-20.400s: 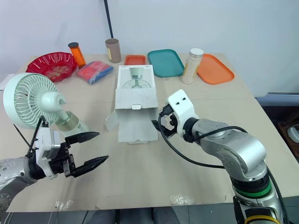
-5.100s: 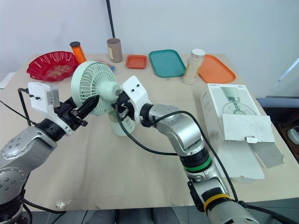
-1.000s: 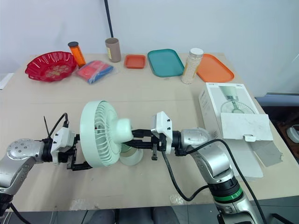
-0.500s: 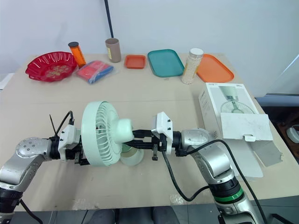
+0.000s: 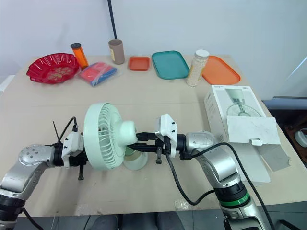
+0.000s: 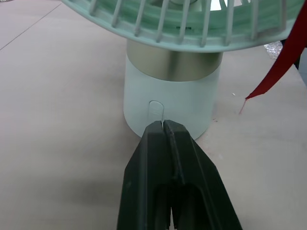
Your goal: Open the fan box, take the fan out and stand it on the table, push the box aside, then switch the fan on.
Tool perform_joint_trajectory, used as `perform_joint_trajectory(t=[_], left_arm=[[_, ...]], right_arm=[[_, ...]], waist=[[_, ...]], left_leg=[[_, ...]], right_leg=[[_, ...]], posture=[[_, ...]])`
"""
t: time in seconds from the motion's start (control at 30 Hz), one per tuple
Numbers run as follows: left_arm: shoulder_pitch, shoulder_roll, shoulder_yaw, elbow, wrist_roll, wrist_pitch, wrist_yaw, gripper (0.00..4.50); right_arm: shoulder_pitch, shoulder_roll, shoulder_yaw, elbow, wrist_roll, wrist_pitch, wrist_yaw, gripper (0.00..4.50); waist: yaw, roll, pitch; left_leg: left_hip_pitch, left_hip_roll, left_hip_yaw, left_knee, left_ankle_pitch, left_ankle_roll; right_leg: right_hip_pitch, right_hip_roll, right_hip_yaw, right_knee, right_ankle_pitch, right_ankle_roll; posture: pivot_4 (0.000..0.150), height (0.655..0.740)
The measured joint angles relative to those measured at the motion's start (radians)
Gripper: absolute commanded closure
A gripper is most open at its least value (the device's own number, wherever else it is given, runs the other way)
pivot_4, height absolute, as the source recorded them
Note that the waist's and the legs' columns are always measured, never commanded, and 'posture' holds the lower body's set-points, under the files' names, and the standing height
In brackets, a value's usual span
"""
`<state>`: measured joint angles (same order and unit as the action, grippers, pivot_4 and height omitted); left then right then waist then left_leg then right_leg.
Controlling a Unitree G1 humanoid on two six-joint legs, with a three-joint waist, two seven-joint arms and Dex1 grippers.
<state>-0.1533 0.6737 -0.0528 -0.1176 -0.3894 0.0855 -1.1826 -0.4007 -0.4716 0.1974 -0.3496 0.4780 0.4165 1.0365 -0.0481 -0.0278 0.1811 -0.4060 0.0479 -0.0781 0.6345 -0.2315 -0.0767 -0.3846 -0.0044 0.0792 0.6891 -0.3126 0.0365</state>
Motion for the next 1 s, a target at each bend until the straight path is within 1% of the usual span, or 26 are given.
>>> perform_joint_trajectory(t=[0.43, 1.0], left_arm=[[-0.023, -0.070, -0.045, 0.053, 0.058, -0.024, 0.041, 4.44], [-0.040, -0.082, -0.047, 0.048, 0.055, 0.004, 0.061, 4.44]], right_arm=[[0.001, 0.003, 0.000, -0.010, 0.009, 0.024, -0.025, 4.11], [0.012, -0.001, 0.000, -0.030, 0.011, 0.035, -0.040, 4.11]], waist=[[0.000, 0.000, 0.000], [0.001, 0.000, 0.000]], left_leg=[[0.000, 0.000, 0.000, 0.000, 0.000, 0.000], [0.001, 0.000, -0.001, 0.001, 0.000, 0.000]], right_leg=[[0.000, 0.000, 0.000, 0.000, 0.000, 0.000], [0.001, 0.000, -0.001, 0.001, 0.000, 0.000]], posture=[[0.150, 0.7400], [0.150, 0.7400]])
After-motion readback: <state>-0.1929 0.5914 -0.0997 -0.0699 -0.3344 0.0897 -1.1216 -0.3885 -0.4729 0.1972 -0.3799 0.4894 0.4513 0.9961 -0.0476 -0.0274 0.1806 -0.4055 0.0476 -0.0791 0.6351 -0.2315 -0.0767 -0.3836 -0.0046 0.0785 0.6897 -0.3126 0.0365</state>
